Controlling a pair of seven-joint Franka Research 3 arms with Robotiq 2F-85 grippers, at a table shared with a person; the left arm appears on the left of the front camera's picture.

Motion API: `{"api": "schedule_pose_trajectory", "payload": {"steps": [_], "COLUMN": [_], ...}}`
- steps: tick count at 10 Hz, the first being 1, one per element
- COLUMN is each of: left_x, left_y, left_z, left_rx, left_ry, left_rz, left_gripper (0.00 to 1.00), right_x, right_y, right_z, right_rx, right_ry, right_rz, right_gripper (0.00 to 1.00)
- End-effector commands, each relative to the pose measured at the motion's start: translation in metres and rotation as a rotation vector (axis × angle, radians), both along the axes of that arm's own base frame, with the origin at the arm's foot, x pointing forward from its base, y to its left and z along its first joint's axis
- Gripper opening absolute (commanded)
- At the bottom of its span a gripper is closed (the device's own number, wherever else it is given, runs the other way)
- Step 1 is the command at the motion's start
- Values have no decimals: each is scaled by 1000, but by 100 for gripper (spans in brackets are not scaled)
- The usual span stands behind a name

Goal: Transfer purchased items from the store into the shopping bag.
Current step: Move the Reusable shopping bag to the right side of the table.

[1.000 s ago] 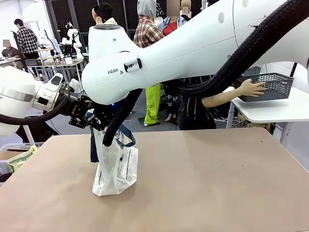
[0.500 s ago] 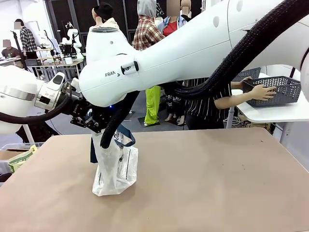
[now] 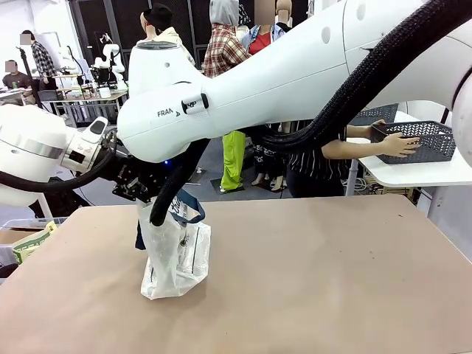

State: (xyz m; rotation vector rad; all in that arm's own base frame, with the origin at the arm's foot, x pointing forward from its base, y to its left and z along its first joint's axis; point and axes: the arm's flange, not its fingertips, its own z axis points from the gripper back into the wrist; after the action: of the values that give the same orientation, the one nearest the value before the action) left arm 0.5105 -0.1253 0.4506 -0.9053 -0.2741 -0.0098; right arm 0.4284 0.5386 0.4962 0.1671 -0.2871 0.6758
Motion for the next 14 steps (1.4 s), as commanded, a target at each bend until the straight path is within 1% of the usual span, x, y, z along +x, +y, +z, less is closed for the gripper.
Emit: {"api": "schedule_pose_trajectory", "payload": {"steps": [1, 4, 5, 9, 11, 13, 14], "left_x": [9, 10, 11, 12, 12, 11, 11], "left_y": [-5, -3, -2, 1, 2, 5, 5], "left_z": [2, 1, 1, -2, -2, -3, -3], "left_rx": [32, 42, 44, 56, 60, 65, 68], "left_ry": [31, 55, 51, 72, 78, 85, 88], "left_rz": [9, 33, 37, 49, 54, 63, 61], "left_gripper": [62, 5, 0, 0, 0, 0, 0], "right_x": [-1, 0, 0, 1, 2, 2, 2], "right_y": [3, -1, -2, -4, -6, -8, -10], "right_z": [1, 1, 1, 0, -1, 1, 3], "right_rx": [-2, 7, 9, 15, 24, 26, 24], "right_ry": [-11, -11, -12, -6, -27, -15, -15], "right_rz": [11, 3, 2, -10, -60, -77, -82], "right_gripper": [0, 0, 0, 0, 0, 0, 17]}}
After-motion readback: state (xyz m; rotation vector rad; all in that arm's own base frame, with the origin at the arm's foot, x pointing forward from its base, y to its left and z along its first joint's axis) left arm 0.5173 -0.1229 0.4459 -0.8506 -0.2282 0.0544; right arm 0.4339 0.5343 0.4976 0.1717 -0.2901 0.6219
